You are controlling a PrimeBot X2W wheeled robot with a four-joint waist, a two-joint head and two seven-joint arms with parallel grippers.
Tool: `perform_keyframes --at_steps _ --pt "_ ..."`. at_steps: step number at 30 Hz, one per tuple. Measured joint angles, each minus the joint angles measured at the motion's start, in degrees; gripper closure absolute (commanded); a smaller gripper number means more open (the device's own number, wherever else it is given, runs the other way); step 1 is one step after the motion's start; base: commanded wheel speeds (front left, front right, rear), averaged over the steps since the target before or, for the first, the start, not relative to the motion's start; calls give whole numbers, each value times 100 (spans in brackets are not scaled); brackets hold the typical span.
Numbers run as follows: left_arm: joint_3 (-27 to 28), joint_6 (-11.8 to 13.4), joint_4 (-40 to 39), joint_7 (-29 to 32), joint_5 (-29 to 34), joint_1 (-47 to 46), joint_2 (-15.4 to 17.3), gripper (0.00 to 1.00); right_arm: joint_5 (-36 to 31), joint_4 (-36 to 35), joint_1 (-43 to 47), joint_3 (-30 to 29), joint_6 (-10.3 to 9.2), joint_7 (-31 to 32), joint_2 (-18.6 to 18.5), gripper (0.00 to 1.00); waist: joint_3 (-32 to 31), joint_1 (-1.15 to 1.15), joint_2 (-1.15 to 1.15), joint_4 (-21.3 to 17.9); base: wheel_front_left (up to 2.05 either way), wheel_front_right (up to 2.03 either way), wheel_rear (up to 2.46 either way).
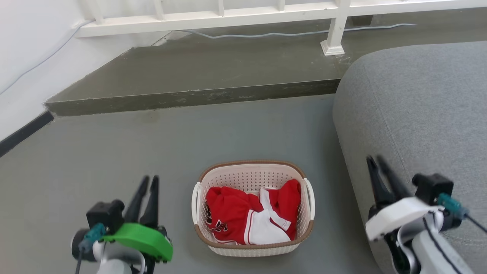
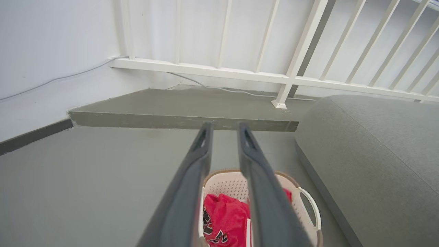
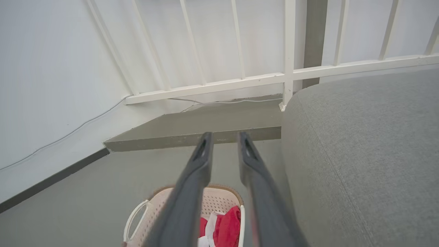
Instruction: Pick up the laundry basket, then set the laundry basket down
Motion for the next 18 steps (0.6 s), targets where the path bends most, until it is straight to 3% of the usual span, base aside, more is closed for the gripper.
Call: perform_keyframes --at_steps 10,18 --pt "76 0 71 83 -325 127 -13 100 345 83 152 -122 20 92 86 100 -9 0 0 10 0 0 0" --pt "208 -1 73 264 -969 126 -14 100 983 83 149 -279 56 263 130 100 -16 0 0 22 0 0 0"
